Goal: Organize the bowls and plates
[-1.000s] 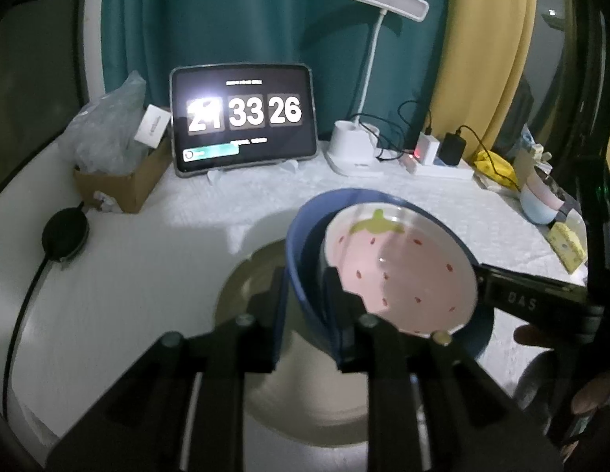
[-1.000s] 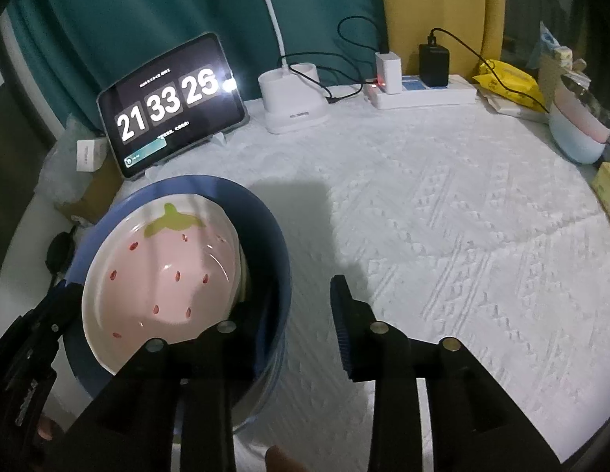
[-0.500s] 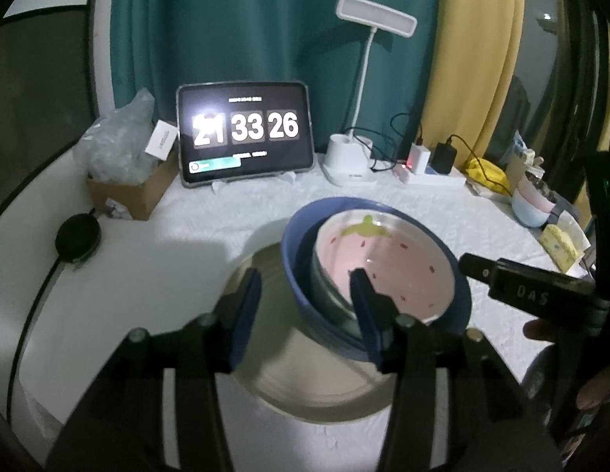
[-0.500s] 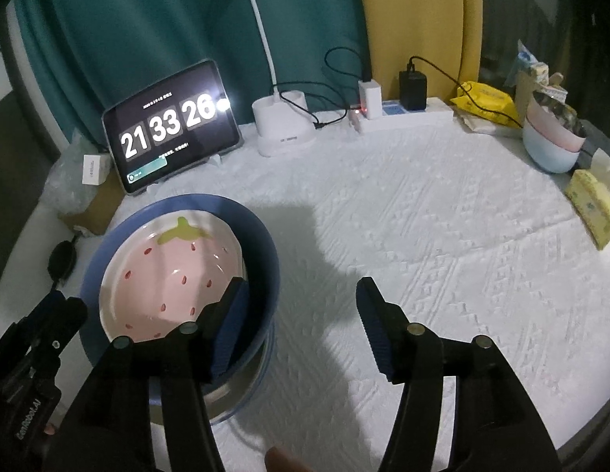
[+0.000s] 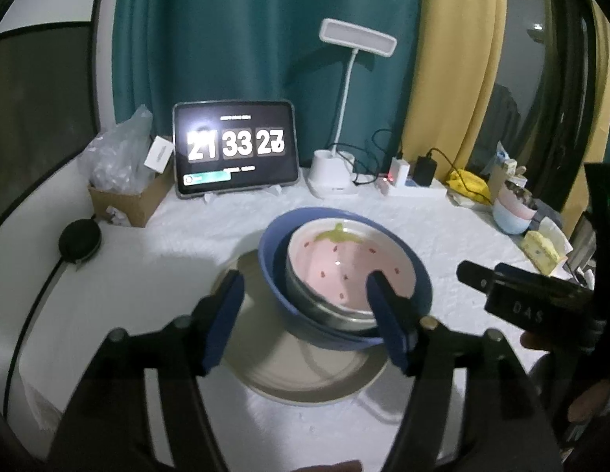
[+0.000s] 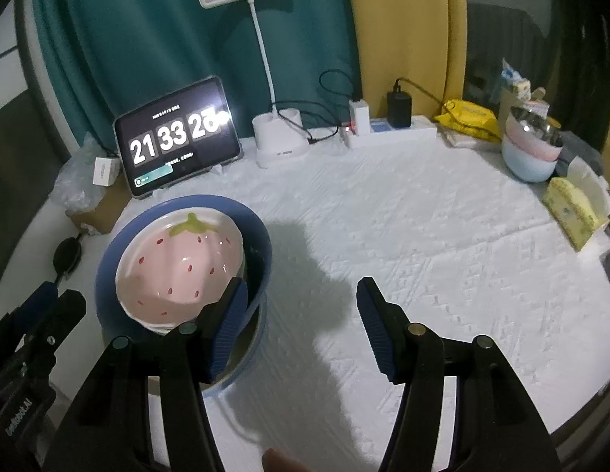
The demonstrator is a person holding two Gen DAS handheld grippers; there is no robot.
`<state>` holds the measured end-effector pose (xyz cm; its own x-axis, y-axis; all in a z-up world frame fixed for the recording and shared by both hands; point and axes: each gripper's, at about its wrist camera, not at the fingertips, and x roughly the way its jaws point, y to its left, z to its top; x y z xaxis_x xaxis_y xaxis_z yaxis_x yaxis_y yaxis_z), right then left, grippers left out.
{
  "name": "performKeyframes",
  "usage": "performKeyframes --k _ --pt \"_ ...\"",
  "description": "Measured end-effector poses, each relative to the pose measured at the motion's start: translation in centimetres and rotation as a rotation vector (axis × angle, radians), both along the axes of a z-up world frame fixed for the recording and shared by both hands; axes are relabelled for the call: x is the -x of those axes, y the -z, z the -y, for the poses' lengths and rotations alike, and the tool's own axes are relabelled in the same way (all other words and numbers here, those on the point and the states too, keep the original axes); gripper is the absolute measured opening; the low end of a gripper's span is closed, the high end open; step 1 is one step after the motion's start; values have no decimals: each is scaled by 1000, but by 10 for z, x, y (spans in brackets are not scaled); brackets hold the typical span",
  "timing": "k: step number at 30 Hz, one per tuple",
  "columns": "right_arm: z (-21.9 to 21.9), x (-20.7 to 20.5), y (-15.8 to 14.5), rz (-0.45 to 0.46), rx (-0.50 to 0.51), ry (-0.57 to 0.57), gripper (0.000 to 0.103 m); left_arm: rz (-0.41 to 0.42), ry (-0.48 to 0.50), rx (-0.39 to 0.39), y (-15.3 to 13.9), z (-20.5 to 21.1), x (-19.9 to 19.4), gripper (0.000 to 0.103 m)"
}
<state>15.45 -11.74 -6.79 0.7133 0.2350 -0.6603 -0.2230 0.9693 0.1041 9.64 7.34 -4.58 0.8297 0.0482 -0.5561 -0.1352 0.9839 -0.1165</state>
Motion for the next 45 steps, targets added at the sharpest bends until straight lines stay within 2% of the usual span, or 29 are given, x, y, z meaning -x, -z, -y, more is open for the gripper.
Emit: performKeyframes --k 2,5,15,30,45 --pt "3 7 -5 26 12 0 61 10 4 -5 -3 3 3 68" --pt "7 17 -11 63 33 -2 61 27 12 -2 -7 8 9 82" --pt "35 47 -33 135 27 39 61 79 41 -17 -29 26 29 97" --pt "64 91 -72 260 9 64 62 180 53 -54 -70 48 60 98" --pt "76 121 -101 362 17 68 62 251 42 -70 -97 57 78 98"
